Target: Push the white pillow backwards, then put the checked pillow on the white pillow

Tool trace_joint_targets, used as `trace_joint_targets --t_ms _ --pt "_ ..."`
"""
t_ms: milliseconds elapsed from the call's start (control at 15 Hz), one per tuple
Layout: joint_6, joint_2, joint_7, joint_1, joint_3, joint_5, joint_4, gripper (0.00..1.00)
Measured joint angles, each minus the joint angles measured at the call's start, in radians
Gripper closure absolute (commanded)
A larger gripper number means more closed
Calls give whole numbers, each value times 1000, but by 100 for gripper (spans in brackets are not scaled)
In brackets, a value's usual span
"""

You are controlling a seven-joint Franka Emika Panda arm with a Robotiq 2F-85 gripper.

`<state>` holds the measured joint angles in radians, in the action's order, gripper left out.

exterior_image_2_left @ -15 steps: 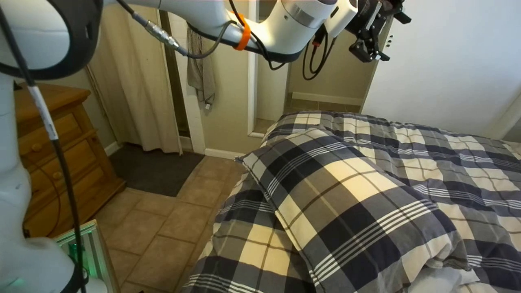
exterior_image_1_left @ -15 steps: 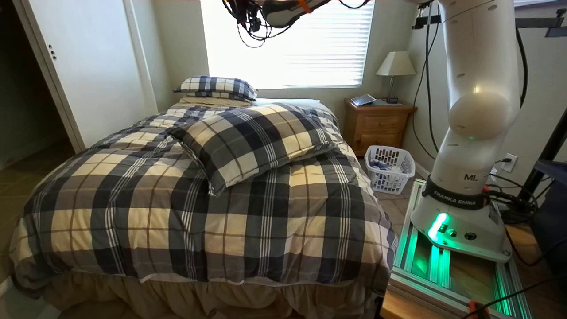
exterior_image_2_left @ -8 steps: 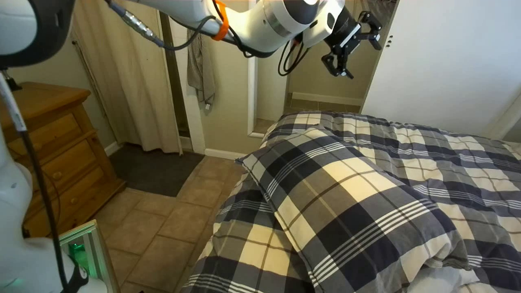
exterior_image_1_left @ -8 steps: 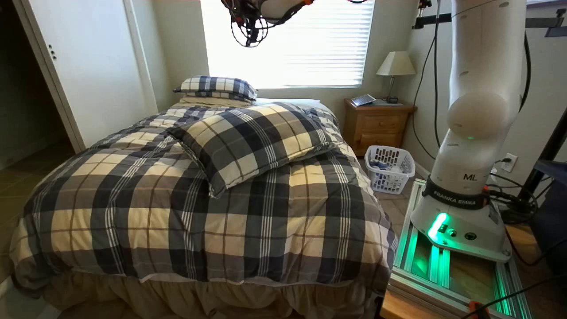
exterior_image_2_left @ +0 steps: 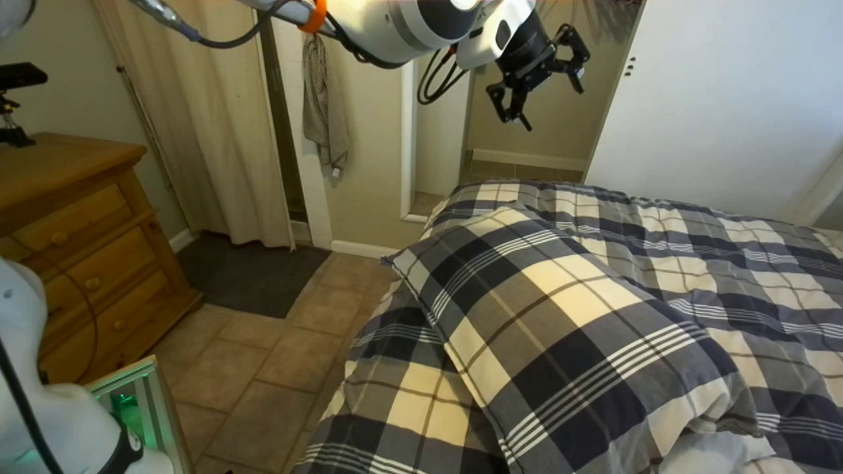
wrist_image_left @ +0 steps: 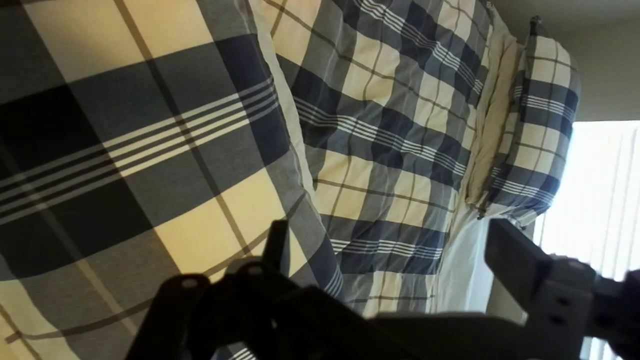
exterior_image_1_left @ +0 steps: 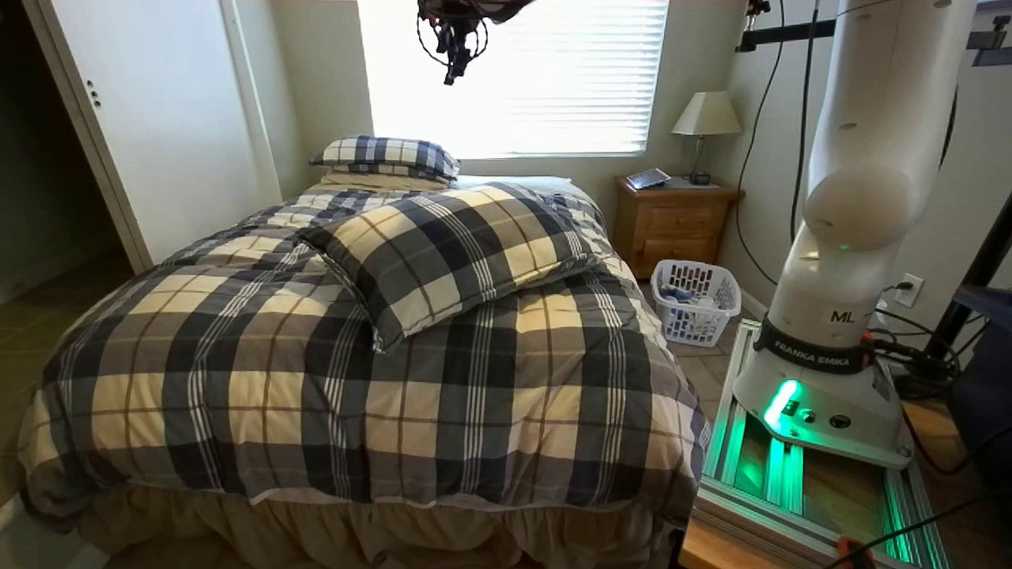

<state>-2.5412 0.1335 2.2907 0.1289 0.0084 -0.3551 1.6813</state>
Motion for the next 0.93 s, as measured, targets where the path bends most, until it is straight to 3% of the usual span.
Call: trace_joint_targets --t_ms 267,933 --pt "29 -93 -22 -19 -32 103 106 0" --pt "152 -266 -22 -17 -49 121 321 0"
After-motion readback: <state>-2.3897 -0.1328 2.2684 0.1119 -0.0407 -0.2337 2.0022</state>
